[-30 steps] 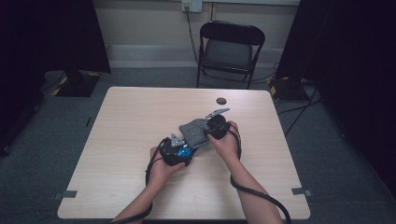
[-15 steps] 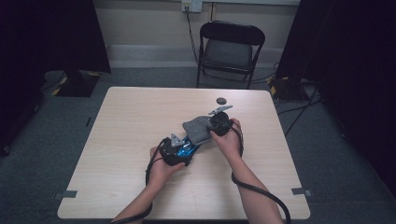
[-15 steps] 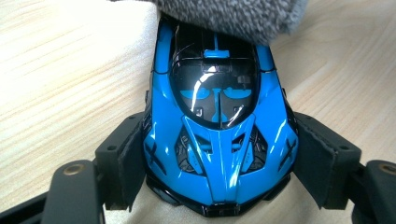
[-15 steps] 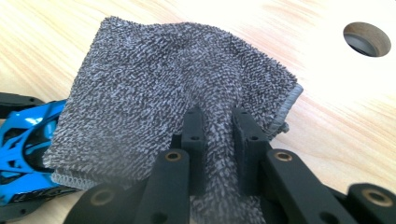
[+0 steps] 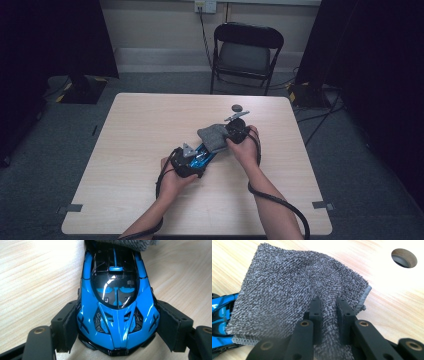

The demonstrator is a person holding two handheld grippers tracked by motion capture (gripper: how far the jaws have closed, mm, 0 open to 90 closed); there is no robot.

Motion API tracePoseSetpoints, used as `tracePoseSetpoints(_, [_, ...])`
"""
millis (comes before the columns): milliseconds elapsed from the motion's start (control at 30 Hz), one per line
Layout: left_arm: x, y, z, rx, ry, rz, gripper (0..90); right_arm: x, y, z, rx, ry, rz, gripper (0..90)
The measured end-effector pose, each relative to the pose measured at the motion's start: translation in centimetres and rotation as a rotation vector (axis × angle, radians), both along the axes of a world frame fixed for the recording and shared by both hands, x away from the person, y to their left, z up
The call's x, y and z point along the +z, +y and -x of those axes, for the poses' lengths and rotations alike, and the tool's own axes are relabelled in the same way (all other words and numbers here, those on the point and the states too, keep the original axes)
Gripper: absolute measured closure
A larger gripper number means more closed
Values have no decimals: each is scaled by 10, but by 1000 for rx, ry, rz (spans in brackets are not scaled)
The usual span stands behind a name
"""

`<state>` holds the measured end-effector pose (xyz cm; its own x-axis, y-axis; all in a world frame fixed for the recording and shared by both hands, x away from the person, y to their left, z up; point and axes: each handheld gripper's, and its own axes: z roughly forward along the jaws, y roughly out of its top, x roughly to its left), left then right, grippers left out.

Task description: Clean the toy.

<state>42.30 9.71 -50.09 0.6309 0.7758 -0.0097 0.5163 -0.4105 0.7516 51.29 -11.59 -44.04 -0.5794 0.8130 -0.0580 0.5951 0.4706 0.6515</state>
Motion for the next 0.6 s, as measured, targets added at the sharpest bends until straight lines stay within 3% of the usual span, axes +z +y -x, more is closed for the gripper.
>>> tracePoseSetpoints(600, [0,0,0,0,0,1,256,-7,-15,-11,-38,12,6,771])
